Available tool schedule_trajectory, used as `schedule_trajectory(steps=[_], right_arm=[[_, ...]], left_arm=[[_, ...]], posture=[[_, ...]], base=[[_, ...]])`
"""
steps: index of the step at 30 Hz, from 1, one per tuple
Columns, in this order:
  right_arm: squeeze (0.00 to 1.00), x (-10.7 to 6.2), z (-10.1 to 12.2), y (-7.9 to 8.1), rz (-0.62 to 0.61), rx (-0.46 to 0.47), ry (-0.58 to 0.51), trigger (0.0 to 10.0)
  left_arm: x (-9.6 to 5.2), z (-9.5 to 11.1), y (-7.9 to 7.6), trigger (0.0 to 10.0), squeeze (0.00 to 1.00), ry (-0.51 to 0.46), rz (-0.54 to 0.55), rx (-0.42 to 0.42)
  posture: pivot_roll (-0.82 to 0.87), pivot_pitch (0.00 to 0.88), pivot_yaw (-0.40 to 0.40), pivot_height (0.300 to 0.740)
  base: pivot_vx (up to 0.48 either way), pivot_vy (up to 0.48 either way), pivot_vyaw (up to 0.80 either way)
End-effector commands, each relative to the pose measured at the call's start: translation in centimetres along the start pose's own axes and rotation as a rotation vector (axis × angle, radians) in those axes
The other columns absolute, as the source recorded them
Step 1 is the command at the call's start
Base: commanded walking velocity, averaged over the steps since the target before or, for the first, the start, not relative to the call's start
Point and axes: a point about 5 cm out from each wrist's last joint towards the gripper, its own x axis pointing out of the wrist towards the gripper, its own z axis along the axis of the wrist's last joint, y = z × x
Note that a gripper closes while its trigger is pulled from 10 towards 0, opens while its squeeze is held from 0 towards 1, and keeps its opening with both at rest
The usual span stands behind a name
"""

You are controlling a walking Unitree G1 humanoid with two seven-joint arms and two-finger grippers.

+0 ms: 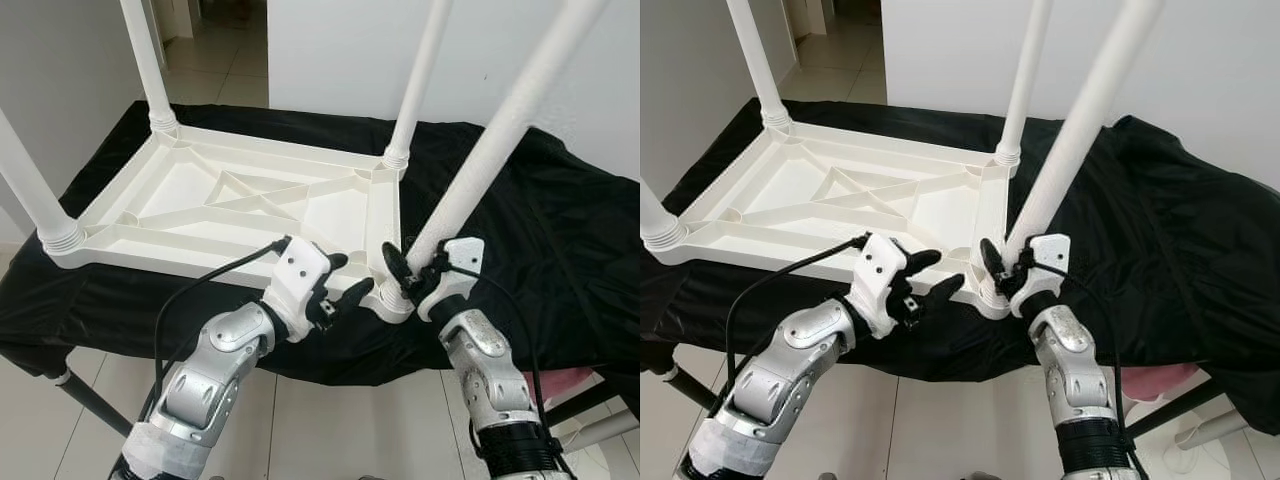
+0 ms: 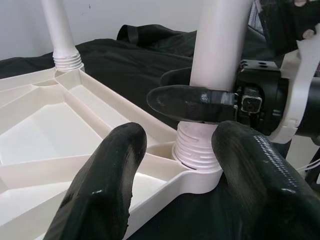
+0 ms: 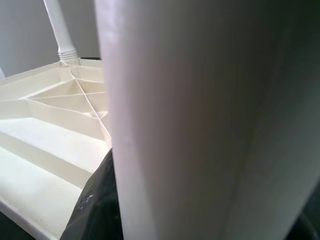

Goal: Building children table

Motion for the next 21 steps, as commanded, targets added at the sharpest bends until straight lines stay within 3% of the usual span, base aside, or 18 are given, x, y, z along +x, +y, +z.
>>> schedule_trajectory(steps=[1,10,21], right_arm=[[0.00,-1.0,-2.3,0.7,0.039,-0.047,0.099,10.0],[0.00,-1.3,-2.3,1.7,0.099,-0.127,0.078,10.0],[0.00,-1.4,-2.2,1.9,0.101,-0.153,0.052,10.0]], left_arm=[[-0.1,0.2,-0.4,10.0,0.00,-0.007,-0.015,-0.002],[-0.2,0.3,-0.2,10.0,0.00,-0.006,-0.009,0.001],[-0.1,0.4,0.1,10.0,0.00,-0.006,-0.007,0.007]], posture=[[-0.01,0.024,-0.052,0.740],[-0.01,0.026,-0.049,0.740],[0.00,0.031,-0.036,0.740]], base=[[0.000,0.000,0.00],[0.000,0.000,0.00],[0.000,0.000,0.00]])
